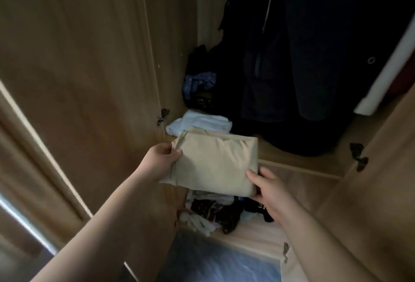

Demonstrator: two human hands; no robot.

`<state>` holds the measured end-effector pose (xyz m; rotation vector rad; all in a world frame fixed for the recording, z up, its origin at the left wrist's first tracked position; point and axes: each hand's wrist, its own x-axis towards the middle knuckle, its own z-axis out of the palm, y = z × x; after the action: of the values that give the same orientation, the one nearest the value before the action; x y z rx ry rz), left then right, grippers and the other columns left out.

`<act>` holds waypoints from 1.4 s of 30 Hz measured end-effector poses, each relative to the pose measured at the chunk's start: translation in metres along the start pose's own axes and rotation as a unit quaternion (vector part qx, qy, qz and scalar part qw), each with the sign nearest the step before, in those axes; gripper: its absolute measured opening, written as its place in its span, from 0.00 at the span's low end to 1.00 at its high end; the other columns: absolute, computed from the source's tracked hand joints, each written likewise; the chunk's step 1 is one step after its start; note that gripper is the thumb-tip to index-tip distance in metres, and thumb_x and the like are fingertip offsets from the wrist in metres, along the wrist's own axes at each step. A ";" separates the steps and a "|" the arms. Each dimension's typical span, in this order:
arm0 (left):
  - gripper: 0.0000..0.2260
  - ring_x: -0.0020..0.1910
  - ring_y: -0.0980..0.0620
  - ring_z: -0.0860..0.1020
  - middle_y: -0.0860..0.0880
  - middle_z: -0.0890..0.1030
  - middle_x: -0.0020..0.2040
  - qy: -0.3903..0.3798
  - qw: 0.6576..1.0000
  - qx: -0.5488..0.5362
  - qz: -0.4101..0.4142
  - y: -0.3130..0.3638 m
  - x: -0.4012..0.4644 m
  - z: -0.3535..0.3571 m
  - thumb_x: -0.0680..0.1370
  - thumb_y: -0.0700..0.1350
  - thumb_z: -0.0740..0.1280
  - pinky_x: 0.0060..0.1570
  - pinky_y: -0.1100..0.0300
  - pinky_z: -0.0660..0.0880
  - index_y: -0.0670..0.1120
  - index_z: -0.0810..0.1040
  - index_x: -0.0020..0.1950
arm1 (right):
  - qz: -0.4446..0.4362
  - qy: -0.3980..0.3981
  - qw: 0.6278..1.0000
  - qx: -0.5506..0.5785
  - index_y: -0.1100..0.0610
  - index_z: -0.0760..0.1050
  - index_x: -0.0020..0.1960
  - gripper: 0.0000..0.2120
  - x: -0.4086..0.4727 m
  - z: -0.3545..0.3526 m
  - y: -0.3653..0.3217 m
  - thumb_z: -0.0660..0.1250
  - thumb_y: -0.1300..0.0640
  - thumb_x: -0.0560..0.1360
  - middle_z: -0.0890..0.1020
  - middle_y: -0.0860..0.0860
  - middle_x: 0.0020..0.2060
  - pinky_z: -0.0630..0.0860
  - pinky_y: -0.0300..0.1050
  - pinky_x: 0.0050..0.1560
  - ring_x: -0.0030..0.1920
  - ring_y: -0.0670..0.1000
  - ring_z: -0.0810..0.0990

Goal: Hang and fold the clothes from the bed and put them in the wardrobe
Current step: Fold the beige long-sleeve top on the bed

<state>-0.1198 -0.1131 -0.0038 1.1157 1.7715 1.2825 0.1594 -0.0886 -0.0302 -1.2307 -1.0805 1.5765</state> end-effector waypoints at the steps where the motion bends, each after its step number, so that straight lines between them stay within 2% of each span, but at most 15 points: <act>1: 0.05 0.44 0.50 0.81 0.52 0.83 0.41 0.012 1.000 0.024 0.006 0.001 0.022 0.006 0.77 0.47 0.70 0.47 0.53 0.76 0.52 0.81 0.40 | 0.001 0.004 1.000 -0.002 0.57 0.75 0.61 0.10 0.024 0.004 -0.003 0.65 0.59 0.80 0.84 0.54 0.53 0.79 0.46 0.42 0.48 0.49 0.83; 4: 0.05 0.47 0.50 0.79 0.55 0.81 0.42 0.017 0.996 0.083 0.026 0.003 0.092 0.019 0.79 0.48 0.67 0.48 0.55 0.73 0.48 0.81 0.48 | 0.002 0.012 1.000 -0.011 0.55 0.75 0.64 0.14 0.095 0.013 -0.011 0.67 0.55 0.80 0.83 0.51 0.54 0.80 0.46 0.42 0.50 0.49 0.83; 7: 0.14 0.49 0.49 0.78 0.47 0.82 0.48 0.025 0.990 0.124 0.064 -0.001 0.163 0.029 0.78 0.50 0.66 0.43 0.62 0.70 0.41 0.81 0.55 | -0.023 0.028 0.999 -0.027 0.52 0.75 0.62 0.12 0.162 0.028 -0.017 0.67 0.54 0.79 0.83 0.49 0.52 0.81 0.47 0.43 0.49 0.49 0.83; 11: 0.15 0.53 0.49 0.78 0.49 0.80 0.54 0.030 0.988 0.145 0.052 -0.001 0.253 0.041 0.81 0.48 0.64 0.45 0.61 0.68 0.42 0.78 0.63 | -0.042 0.061 0.995 -0.072 0.50 0.78 0.58 0.08 0.236 0.052 -0.019 0.67 0.52 0.79 0.83 0.48 0.50 0.80 0.53 0.55 0.50 0.49 0.82; 13: 0.16 0.54 0.45 0.79 0.46 0.81 0.57 0.033 0.983 0.171 0.051 -0.003 0.292 0.045 0.81 0.49 0.63 0.45 0.59 0.68 0.43 0.77 0.65 | -0.057 0.077 0.988 -0.120 0.49 0.78 0.51 0.03 0.271 0.061 -0.020 0.67 0.52 0.79 0.83 0.48 0.49 0.79 0.46 0.51 0.47 0.48 0.81; 17: 0.18 0.56 0.43 0.78 0.43 0.79 0.61 0.049 0.978 0.197 0.043 -0.007 0.344 0.058 0.81 0.48 0.62 0.47 0.59 0.68 0.44 0.72 0.69 | -0.088 0.084 0.969 -0.217 0.52 0.78 0.55 0.08 0.326 0.075 -0.021 0.63 0.51 0.81 0.80 0.48 0.46 0.76 0.45 0.52 0.49 0.50 0.79; 22: 0.20 0.58 0.40 0.76 0.42 0.79 0.61 0.003 0.947 0.321 0.011 -0.027 0.366 0.076 0.79 0.49 0.62 0.55 0.52 0.74 0.48 0.68 0.70 | -0.088 0.047 0.948 -0.304 0.52 0.77 0.42 0.11 0.350 0.067 -0.004 0.62 0.49 0.81 0.80 0.44 0.36 0.69 0.33 0.34 0.39 0.44 0.79; 24: 0.22 0.63 0.40 0.72 0.43 0.76 0.64 0.017 0.927 0.373 0.031 -0.038 0.361 0.085 0.78 0.51 0.60 0.62 0.47 0.71 0.48 0.66 0.71 | -0.073 0.030 0.948 -0.310 0.52 0.76 0.43 0.11 0.352 0.062 0.000 0.63 0.48 0.80 0.81 0.46 0.38 0.69 0.30 0.32 0.43 0.50 0.81; 27: 0.26 0.72 0.42 0.64 0.45 0.71 0.71 0.022 0.890 0.411 0.197 -0.045 0.350 0.096 0.76 0.52 0.52 0.73 0.49 0.60 0.47 0.68 0.73 | -0.126 0.060 0.921 -0.364 0.52 0.73 0.55 0.10 0.354 0.064 -0.006 0.64 0.47 0.79 0.79 0.46 0.47 0.71 0.36 0.40 0.48 0.47 0.79; 29: 0.25 0.76 0.46 0.60 0.49 0.67 0.75 -0.029 0.854 0.435 0.283 -0.048 0.347 0.104 0.77 0.54 0.53 0.76 0.49 0.52 0.51 0.67 0.74 | -0.260 0.097 0.867 -0.413 0.55 0.71 0.62 0.15 0.350 0.073 -0.015 0.63 0.50 0.78 0.77 0.50 0.54 0.73 0.44 0.54 0.55 0.49 0.76; 31: 0.25 0.78 0.47 0.56 0.51 0.64 0.77 -0.050 0.825 0.479 0.295 -0.055 0.348 0.110 0.80 0.58 0.51 0.76 0.44 0.49 0.55 0.63 0.76 | -0.372 0.062 0.783 -0.495 0.58 0.71 0.67 0.20 0.352 0.082 -0.021 0.61 0.53 0.77 0.74 0.55 0.64 0.64 0.48 0.70 0.65 0.56 0.71; 34: 0.31 0.79 0.46 0.50 0.49 0.57 0.80 -0.073 0.813 0.525 0.240 -0.066 0.348 0.110 0.78 0.65 0.41 0.76 0.46 0.43 0.57 0.55 0.79 | -0.335 -0.028 0.707 -0.622 0.57 0.60 0.78 0.28 0.361 0.088 -0.015 0.54 0.45 0.82 0.59 0.55 0.78 0.44 0.44 0.76 0.78 0.54 0.55; 37: 0.34 0.79 0.44 0.46 0.52 0.49 0.81 -0.083 0.827 0.524 0.187 -0.072 0.347 0.108 0.73 0.69 0.37 0.76 0.49 0.42 0.61 0.48 0.79 | -0.222 -0.040 0.738 -0.636 0.56 0.49 0.81 0.46 0.371 0.084 0.004 0.33 0.27 0.73 0.51 0.55 0.80 0.40 0.39 0.72 0.79 0.53 0.49; 38: 0.34 0.79 0.43 0.46 0.54 0.49 0.81 -0.082 0.832 0.521 0.173 -0.073 0.346 0.108 0.73 0.69 0.38 0.76 0.49 0.43 0.62 0.47 0.79 | -0.202 -0.046 0.748 -0.630 0.56 0.48 0.81 0.48 0.371 0.083 0.006 0.32 0.26 0.72 0.50 0.56 0.80 0.41 0.37 0.71 0.79 0.53 0.49; 42: 0.34 0.79 0.42 0.48 0.55 0.51 0.81 -0.096 0.843 0.510 0.137 -0.070 0.349 0.108 0.72 0.70 0.39 0.76 0.48 0.45 0.64 0.48 0.78 | -0.153 -0.069 0.768 -0.618 0.58 0.48 0.80 0.32 0.371 0.087 -0.004 0.52 0.42 0.83 0.51 0.55 0.80 0.38 0.33 0.70 0.79 0.53 0.48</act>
<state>-0.1844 0.2358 -0.1144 2.0340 2.2159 0.2219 0.0138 0.2549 -0.1081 -1.5738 -2.4555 0.5543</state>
